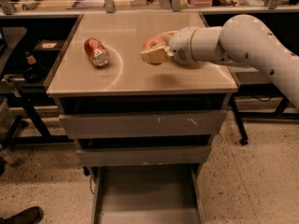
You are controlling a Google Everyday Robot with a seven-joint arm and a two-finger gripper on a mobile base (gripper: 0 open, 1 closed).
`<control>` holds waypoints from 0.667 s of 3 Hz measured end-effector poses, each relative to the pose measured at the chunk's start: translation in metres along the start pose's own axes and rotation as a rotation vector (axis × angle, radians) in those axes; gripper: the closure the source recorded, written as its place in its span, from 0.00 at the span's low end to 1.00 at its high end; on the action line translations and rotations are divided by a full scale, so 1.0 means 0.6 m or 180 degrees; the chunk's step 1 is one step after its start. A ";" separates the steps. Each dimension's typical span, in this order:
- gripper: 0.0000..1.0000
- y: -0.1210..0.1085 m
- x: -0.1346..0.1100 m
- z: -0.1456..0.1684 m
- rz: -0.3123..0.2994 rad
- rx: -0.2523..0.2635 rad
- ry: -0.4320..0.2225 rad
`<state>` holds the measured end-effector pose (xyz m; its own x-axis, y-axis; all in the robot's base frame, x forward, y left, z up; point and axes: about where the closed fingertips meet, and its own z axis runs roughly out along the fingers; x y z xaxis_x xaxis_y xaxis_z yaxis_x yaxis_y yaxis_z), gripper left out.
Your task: Pick apple from bottom drawer and place on counter
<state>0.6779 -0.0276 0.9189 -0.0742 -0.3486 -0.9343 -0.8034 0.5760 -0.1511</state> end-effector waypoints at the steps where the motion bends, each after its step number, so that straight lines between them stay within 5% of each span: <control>1: 1.00 0.010 0.008 0.040 0.0240 -0.0307 0.0045; 2: 1.00 0.026 0.020 0.074 0.0437 -0.0620 0.0067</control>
Offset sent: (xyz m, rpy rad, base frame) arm 0.0175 0.0536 -0.0451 0.1292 0.2912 0.2203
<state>0.6907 0.0098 0.8909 -0.2014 -0.2934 -0.9346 -0.8836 0.4662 0.0440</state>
